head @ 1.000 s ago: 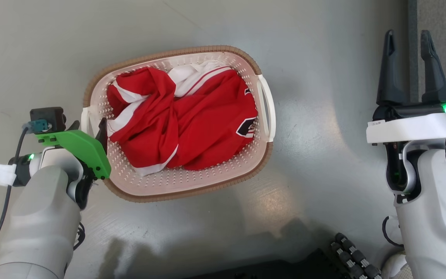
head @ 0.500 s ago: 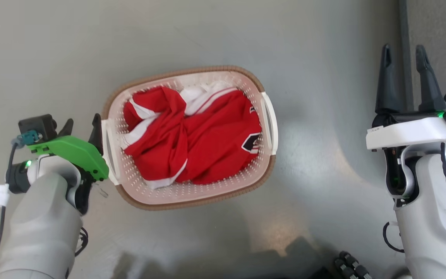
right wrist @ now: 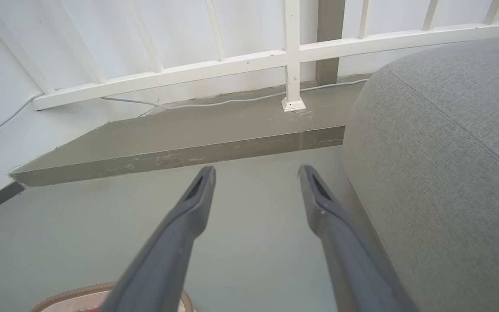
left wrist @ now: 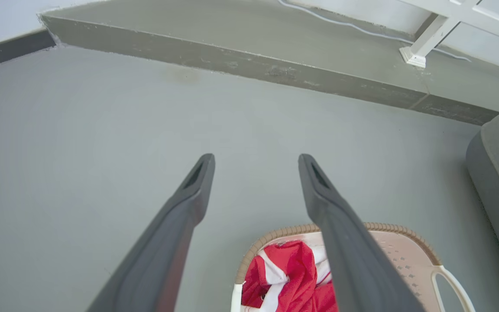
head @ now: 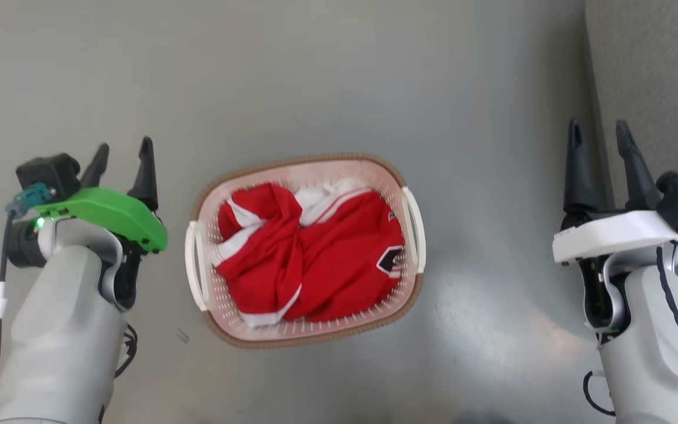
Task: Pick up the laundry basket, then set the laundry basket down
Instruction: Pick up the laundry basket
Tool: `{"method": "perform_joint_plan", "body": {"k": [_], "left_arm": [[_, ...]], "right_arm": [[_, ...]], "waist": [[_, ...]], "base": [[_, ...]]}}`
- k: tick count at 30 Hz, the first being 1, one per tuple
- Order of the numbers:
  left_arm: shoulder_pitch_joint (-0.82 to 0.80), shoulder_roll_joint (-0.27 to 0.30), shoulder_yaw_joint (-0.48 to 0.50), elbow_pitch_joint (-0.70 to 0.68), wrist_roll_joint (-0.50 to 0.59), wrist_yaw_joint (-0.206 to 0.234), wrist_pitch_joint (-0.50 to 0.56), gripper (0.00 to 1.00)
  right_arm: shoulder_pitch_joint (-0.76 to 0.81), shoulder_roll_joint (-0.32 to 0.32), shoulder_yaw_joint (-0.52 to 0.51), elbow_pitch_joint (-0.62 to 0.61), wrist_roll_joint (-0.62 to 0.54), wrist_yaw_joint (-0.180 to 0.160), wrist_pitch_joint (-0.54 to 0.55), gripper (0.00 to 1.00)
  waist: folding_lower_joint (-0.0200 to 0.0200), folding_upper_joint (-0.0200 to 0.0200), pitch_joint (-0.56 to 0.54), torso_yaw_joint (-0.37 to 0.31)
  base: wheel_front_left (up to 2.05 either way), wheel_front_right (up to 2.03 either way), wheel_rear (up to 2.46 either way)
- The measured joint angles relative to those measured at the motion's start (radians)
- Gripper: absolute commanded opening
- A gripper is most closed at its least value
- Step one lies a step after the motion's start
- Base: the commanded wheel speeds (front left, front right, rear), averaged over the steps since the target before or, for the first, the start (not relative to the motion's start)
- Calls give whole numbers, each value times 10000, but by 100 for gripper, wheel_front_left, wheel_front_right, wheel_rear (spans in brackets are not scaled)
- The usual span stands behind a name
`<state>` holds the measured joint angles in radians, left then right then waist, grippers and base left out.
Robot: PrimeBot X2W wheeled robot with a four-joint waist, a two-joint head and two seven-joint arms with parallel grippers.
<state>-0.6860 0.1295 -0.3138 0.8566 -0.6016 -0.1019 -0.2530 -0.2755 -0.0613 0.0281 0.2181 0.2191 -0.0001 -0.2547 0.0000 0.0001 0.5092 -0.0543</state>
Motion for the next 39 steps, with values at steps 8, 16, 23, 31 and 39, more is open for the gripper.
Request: {"method": "perform_joint_plan", "body": {"k": [8, 16, 23, 31, 39], "left_arm": [[932, 63, 391, -1572, 677, 364, 0, 100], [1864, 63, 548, -2987, 1290, 596, 0, 100], [2961, 59, 539, -3873, 1586, 759, 0, 100], [4113, 42, 571, -4675, 1923, 991, 0, 100], [5226, -111, 550, -5152, 1944, 1126, 0, 100]], "right_arm": [[339, 2, -86, 209, -19, 86, 0, 100], [616, 0, -88, 280, -79, 178, 0, 100], [991, -12, -98, 359, -94, 259, 0, 100], [1516, -8, -119, 408, -178, 261, 0, 100], [2159, 0, -146, 485, -178, 257, 0, 100]], "waist": [[0, 0, -1100, 92], [0, 0, -2097, 154], [0, 0, -2848, 183], [0, 0, -3590, 183], [0, 0, -4238, 172]], "base": [[0, 0, 0], [0, 0, 0], [0, 0, 0], [0, 0, 0], [0, 0, 0]]}}
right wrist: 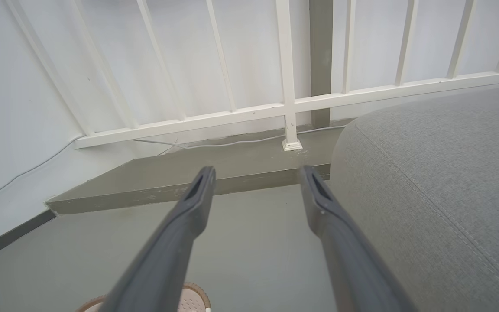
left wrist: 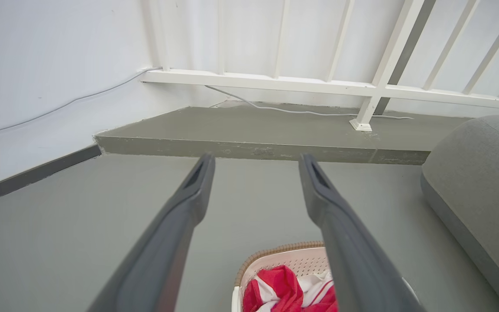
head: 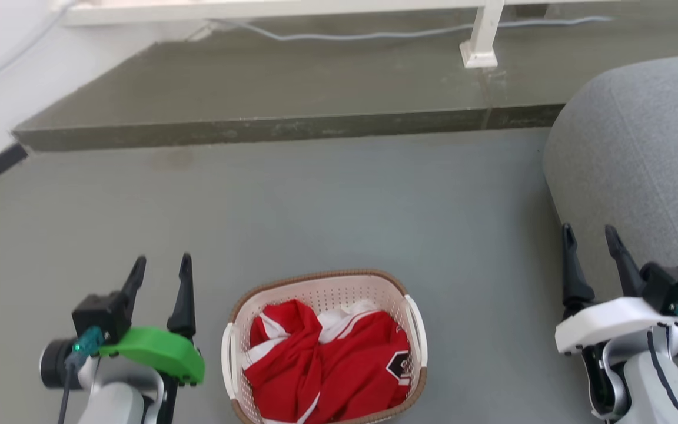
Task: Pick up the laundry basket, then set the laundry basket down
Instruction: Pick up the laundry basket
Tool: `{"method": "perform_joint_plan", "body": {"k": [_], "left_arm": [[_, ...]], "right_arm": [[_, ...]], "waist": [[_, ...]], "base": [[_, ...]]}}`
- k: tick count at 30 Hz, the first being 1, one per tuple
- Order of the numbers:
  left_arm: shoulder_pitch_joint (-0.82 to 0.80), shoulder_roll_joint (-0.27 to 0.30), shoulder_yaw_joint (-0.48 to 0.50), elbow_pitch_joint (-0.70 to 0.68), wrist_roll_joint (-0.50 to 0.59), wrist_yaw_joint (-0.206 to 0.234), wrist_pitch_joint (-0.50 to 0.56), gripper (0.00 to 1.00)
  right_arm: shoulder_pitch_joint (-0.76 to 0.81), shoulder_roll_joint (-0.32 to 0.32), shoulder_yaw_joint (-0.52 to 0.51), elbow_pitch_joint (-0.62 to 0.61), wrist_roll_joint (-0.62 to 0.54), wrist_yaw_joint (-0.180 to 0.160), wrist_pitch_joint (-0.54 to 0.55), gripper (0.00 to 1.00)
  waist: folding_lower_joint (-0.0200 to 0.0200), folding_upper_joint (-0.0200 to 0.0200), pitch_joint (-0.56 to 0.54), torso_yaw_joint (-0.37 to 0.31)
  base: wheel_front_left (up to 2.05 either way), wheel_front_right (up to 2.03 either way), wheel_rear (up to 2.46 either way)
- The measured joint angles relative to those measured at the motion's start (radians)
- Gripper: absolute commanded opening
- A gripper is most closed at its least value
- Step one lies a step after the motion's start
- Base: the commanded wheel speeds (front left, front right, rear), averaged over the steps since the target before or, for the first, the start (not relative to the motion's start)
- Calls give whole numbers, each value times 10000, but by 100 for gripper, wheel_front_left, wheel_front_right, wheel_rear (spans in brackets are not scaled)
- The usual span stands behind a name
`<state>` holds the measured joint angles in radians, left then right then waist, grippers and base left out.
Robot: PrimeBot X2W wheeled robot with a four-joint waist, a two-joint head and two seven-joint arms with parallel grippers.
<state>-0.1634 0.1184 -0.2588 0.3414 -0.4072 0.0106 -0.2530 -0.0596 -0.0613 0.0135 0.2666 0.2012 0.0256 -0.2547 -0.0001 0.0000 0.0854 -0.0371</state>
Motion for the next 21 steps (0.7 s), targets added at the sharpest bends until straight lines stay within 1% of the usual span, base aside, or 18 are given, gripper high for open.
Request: {"method": "perform_joint_plan", "body": {"k": [10, 21], "left_arm": [[1077, 15, 4, -420, 2, 190, 0, 100], [1412, 27, 13, -949, 75, 270, 0, 100]], "right_arm": [[511, 25, 132, -19, 0, -2, 0, 100], [686, 44, 211, -130, 0, -8, 0, 100]], "waist": [[0, 0, -499, -43], [0, 0, -506, -99]], "base": [[0, 0, 0], [0, 0, 0]]}}
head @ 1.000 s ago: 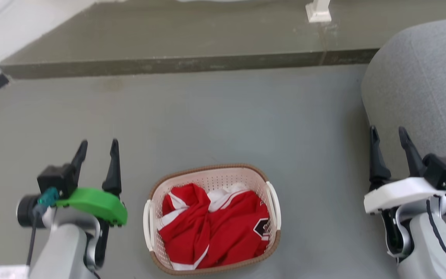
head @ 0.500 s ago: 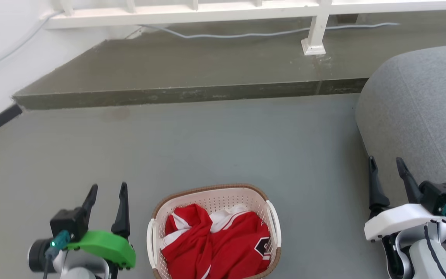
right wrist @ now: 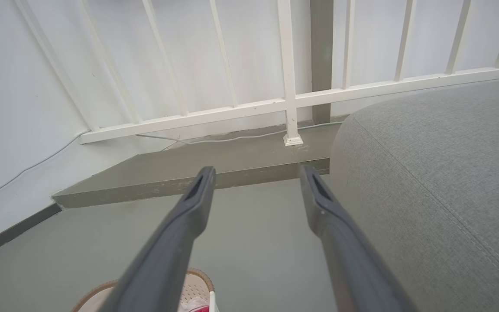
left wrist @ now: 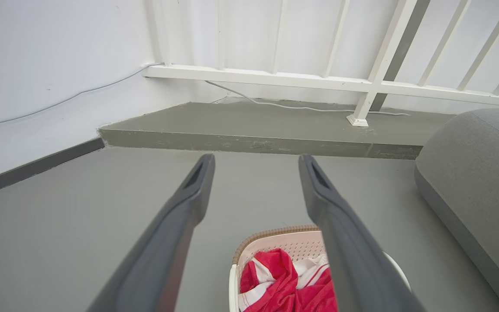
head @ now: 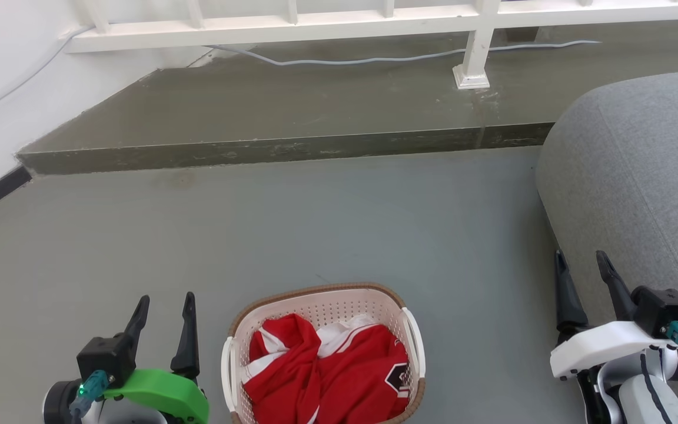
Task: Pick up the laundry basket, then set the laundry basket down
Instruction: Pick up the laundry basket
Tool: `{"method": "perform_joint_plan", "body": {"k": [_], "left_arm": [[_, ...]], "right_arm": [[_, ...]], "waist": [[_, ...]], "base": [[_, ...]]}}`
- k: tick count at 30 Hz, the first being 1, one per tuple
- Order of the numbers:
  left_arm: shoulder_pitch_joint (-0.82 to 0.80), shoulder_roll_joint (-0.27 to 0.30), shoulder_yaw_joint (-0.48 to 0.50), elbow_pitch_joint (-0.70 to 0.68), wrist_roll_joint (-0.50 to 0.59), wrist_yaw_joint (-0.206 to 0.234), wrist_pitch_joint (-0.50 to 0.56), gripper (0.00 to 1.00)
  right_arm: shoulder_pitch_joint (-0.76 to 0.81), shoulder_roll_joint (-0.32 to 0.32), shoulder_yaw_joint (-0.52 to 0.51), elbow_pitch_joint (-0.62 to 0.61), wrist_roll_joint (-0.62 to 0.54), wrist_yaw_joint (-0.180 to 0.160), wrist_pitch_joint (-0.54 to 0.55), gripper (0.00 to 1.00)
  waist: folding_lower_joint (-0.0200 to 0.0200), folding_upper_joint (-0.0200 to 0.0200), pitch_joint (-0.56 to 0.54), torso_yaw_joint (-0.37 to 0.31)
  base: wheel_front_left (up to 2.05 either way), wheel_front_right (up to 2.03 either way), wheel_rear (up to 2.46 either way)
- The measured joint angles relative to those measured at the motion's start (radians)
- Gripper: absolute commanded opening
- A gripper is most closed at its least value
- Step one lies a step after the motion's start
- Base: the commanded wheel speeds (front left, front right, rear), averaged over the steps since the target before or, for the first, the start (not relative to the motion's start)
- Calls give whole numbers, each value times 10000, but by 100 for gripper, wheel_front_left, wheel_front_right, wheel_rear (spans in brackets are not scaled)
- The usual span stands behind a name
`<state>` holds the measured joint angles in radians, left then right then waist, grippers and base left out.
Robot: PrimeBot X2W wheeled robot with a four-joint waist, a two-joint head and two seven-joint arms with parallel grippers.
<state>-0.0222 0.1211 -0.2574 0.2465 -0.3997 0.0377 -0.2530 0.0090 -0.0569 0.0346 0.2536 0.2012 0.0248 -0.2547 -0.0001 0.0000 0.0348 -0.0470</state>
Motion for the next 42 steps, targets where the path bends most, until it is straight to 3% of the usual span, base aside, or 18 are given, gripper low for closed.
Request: {"method": "perform_joint_plan", "body": {"k": [42], "left_arm": [[324, 79, -12, -995, 86, 343, 247, 100]], "right_arm": [[-10, 52, 291, -343, 36, -77, 0, 100]], "waist": [[1, 0, 479, 39]], "base": [[0, 0, 0]]}}
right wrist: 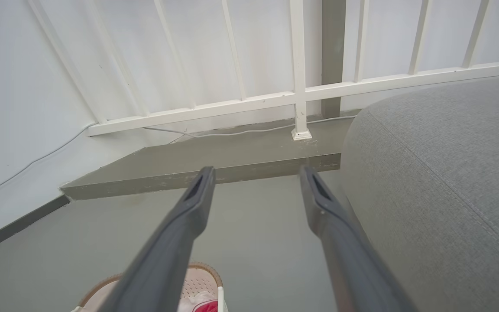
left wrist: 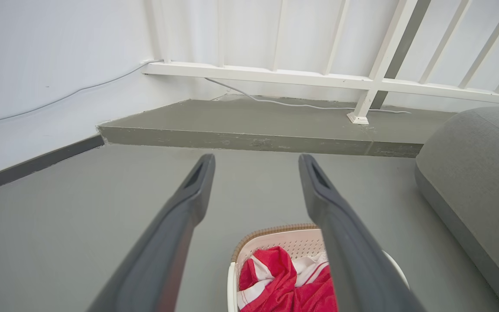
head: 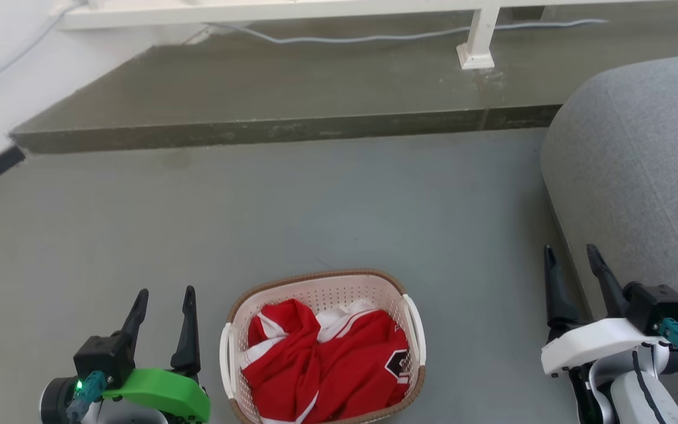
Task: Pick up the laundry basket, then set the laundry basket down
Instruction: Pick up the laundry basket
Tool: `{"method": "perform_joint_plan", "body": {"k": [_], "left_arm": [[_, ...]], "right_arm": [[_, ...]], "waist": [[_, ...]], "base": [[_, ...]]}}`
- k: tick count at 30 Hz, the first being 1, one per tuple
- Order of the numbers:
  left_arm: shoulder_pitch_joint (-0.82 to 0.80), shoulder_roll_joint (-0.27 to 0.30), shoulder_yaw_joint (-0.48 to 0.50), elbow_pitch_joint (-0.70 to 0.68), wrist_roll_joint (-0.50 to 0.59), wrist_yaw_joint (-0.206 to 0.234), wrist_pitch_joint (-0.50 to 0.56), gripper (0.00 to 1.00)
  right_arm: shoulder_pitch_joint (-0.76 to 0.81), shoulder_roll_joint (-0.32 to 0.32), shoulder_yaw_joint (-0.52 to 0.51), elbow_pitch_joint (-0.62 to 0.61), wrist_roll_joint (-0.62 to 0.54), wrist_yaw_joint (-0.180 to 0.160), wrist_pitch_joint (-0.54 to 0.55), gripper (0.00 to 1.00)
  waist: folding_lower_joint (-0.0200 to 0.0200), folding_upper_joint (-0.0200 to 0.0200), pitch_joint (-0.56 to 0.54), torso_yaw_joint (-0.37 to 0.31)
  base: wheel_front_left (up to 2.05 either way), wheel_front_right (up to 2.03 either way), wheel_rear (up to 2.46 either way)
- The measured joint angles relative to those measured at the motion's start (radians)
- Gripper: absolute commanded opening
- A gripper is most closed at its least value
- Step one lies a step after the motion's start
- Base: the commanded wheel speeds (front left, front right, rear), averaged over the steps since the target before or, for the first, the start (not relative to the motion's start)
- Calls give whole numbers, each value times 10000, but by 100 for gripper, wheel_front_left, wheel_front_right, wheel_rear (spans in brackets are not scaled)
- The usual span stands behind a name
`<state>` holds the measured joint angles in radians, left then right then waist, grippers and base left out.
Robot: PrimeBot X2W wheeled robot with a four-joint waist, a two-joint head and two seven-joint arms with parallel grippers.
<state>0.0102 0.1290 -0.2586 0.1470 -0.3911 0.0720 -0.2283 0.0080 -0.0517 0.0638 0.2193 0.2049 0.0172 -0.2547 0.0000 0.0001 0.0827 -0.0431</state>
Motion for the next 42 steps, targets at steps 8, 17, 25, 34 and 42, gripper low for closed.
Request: {"method": "perform_joint_plan", "body": {"k": [8, 17, 25, 34, 42], "left_arm": [[-76, -38, -77, 102, -6, 0, 370, 100], [-1089, -169, -105, 802, -219, -194, 815, 100], [-2118, -255, -111, 1793, -708, -537, 1396, 100], [-3587, -472, -330, 3030, -897, -930, 2065, 100], [-4631, -504, -334, 4360, -1016, -1252, 2552, 100]], "right_arm": [[-234, 40, 238, -23, 146, 0, 98, 100], [-822, 44, 606, 291, 151, 48, 360, 100], [-1563, 44, 943, 742, 163, 84, 545, 100], [-2688, 35, 1367, 1498, 163, 94, 813, 100], [-3831, 13, 1772, 2326, 169, 176, 1022, 100]], "waist": [[0, 0, 683, 32], [0, 0, 1805, 92], [0, 0, 2908, 138], [0, 0, 4183, 156], [2, 0, 5325, 153]], "base": [[0, 0, 0], [0, 0, 0], [0, 0, 0], [0, 0, 0], [0, 0, 0]]}}
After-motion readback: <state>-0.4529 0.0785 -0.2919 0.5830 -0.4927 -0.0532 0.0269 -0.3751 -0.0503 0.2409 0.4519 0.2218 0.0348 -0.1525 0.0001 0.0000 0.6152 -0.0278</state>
